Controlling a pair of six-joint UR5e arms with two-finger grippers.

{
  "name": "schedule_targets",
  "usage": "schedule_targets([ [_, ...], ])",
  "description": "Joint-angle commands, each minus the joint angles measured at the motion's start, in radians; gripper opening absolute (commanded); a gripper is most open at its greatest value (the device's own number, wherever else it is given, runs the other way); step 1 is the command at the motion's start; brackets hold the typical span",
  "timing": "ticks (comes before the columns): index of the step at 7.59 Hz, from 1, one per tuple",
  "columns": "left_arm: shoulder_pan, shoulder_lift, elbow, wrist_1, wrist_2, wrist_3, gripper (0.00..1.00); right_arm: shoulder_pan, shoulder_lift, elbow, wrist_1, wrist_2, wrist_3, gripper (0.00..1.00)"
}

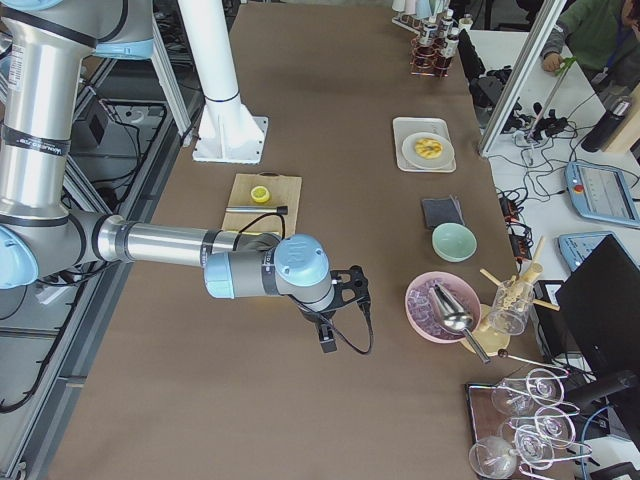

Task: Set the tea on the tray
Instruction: 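Move the left gripper toward the copper rack of tea bottles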

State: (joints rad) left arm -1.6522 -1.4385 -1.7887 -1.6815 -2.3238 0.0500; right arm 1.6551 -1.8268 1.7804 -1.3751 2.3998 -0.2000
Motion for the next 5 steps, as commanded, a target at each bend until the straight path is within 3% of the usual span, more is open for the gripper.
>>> schedule_targets([
  [1, 0.002, 0.0, -0.006, -0.079, -0.002, 0.03, 0.99, 0.048, -0.063, -0.074, 0.12, 0.054, 0.005, 1.0],
  [4, 0.009, -0.019, -0.003, -0.171, -0.006, 0.017, 0.99, 0.084, -0.025, -0.006, 0.125, 0.059, 0.098, 1.0],
  [5, 0.07, -0.073, 0.0, -0.181, -0.005, 0.016, 0.98, 0.071, 0.015, 0.004, 0.117, 0.062, 0.108, 1.0],
])
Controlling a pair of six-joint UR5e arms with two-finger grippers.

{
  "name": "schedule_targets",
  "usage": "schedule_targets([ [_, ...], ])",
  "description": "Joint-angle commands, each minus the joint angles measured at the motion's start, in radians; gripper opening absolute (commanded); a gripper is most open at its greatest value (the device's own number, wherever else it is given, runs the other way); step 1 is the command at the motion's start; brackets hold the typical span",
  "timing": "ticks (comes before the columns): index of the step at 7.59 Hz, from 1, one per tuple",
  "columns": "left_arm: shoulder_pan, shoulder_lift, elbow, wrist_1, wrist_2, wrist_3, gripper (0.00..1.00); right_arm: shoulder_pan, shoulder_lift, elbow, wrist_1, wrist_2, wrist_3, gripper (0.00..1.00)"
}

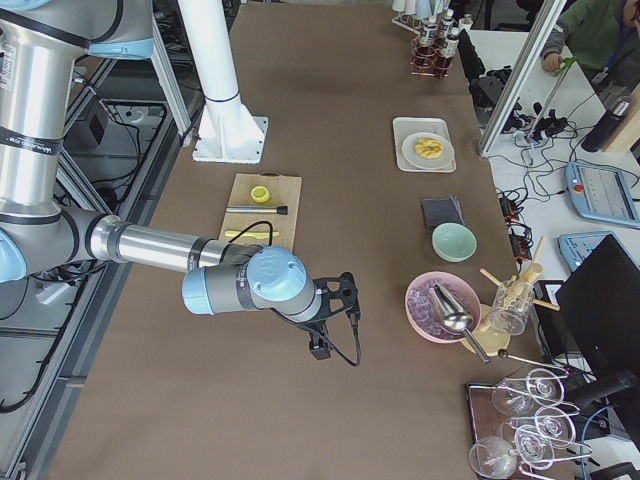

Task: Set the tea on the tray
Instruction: 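Move the left gripper toward the copper rack of tea bottles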

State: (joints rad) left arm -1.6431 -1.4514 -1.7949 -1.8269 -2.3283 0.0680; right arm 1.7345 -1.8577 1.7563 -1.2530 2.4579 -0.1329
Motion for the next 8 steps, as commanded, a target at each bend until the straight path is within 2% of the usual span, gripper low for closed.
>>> schedule_targets([
  [1, 0.089, -0.101, 0.009, -0.044, 0.004, -0.022, 0.98, -0.06, 0.121, 0.019, -0.009, 0.001, 0.089, 1.0],
  [2, 0.097, -0.137, 0.018, -0.092, 0.004, -0.127, 0.98, -0.079, 0.141, 0.026, 0.0, 0.01, 0.186, 1.0],
  [3, 0.133, -0.147, 0.058, -0.201, 0.006, -0.248, 0.99, -0.136, 0.155, 0.038, 0.003, 0.015, 0.217, 1.0],
  [4, 0.155, -0.199, 0.136, -0.312, 0.007, -0.343, 0.99, -0.183, 0.191, 0.035, 0.001, 0.007, 0.22, 1.0],
  [5, 0.172, -0.264, 0.21, -0.406, 0.042, -0.488, 0.99, -0.226, 0.265, 0.038, 0.0, 0.007, 0.316, 1.0],
  [6, 0.198, -0.323, 0.263, -0.448, 0.109, -0.54, 0.99, -0.272, 0.314, 0.038, 0.0, -0.003, 0.44, 1.0],
  [8, 0.255, -0.427, 0.36, -0.451, 0.135, -0.547, 0.98, -0.334, 0.342, 0.04, 0.001, -0.045, 0.478, 1.0],
])
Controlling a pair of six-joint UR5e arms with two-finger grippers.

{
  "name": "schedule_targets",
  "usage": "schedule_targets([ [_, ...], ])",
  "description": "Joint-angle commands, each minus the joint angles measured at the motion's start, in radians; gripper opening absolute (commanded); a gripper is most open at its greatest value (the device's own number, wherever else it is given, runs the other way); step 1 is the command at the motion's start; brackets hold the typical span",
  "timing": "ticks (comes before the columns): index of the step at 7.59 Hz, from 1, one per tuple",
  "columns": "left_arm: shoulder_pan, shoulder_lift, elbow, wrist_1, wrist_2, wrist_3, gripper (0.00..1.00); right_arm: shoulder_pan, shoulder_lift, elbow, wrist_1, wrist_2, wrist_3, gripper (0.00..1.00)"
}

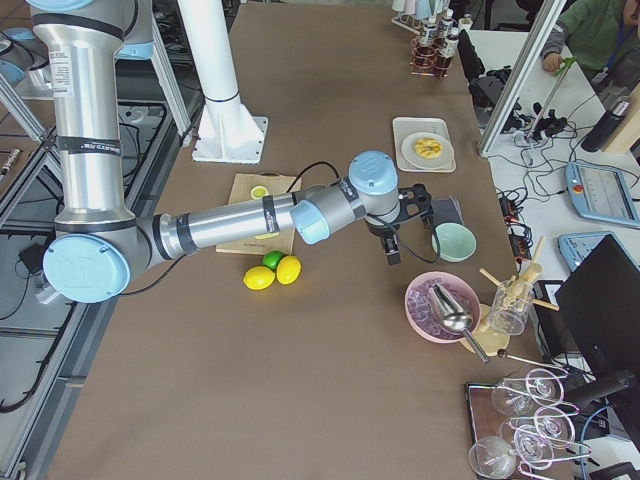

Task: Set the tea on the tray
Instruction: 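Move the left gripper toward the copper rack of tea bottles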

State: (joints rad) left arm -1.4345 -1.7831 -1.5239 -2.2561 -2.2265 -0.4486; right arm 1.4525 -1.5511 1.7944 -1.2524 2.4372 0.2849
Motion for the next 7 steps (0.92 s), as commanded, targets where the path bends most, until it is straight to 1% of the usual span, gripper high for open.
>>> schedule_targets([
  [1, 0.049, -0.119, 0.112, -0.023, 0.05, -0.068, 0.98, -0.053, 0.036, 0.005, 0.002, -0.024, 0.063, 1.0],
  [2, 0.057, -0.128, 0.135, -0.058, 0.1, -0.094, 0.97, -0.057, 0.036, 0.003, 0.001, -0.024, 0.063, 1.0],
  [3, 0.081, -0.136, 0.169, -0.112, 0.175, -0.123, 0.97, -0.064, 0.037, 0.003, 0.001, -0.026, 0.066, 1.0],
  [4, 0.112, -0.157, 0.197, -0.141, 0.22, -0.172, 0.92, -0.07, 0.042, 0.003, 0.002, -0.03, 0.083, 1.0],
  [6, 0.129, -0.193, 0.27, -0.186, 0.242, -0.177, 0.9, -0.078, 0.048, 0.003, 0.002, -0.041, 0.094, 1.0],
  [7, 0.129, -0.199, 0.295, -0.206, 0.242, -0.177, 0.85, -0.08, 0.049, 0.003, 0.001, -0.041, 0.094, 1.0],
])
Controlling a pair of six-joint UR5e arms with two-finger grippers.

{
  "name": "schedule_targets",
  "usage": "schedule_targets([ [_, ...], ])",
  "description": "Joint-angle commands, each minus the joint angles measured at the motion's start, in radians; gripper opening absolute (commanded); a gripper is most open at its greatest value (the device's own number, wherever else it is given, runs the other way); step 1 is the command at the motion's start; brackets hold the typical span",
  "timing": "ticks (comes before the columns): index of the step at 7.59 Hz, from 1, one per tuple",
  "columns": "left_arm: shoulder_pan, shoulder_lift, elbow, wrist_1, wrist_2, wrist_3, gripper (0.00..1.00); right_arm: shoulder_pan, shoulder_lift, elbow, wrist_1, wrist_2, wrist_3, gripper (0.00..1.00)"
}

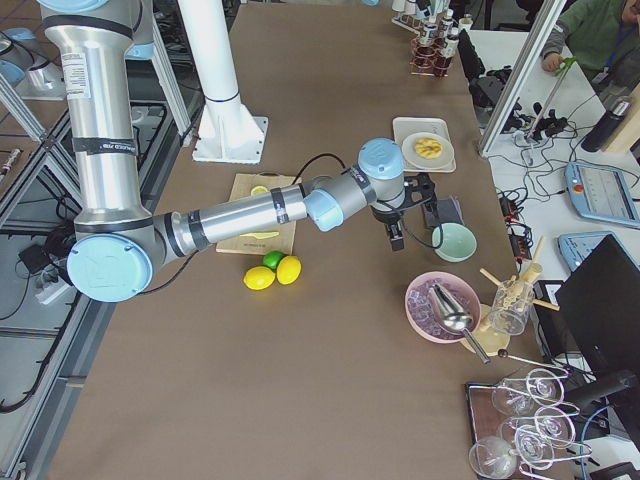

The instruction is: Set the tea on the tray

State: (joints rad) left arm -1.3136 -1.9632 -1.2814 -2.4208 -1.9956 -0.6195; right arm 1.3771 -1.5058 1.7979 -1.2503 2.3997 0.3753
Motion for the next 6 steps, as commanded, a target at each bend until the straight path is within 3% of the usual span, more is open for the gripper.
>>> schedule_targets([
  [1, 0.008, -0.029, 0.071, -0.044, 0.012, -0.006, 0.81, -0.006, 0.004, -0.002, 0.0, -0.007, 0.004, 1.0],
  [6, 0.042, -0.049, 0.139, -0.106, 0.055, -0.049, 0.73, -0.012, 0.006, 0.0, 0.0, -0.017, 0.004, 1.0],
])
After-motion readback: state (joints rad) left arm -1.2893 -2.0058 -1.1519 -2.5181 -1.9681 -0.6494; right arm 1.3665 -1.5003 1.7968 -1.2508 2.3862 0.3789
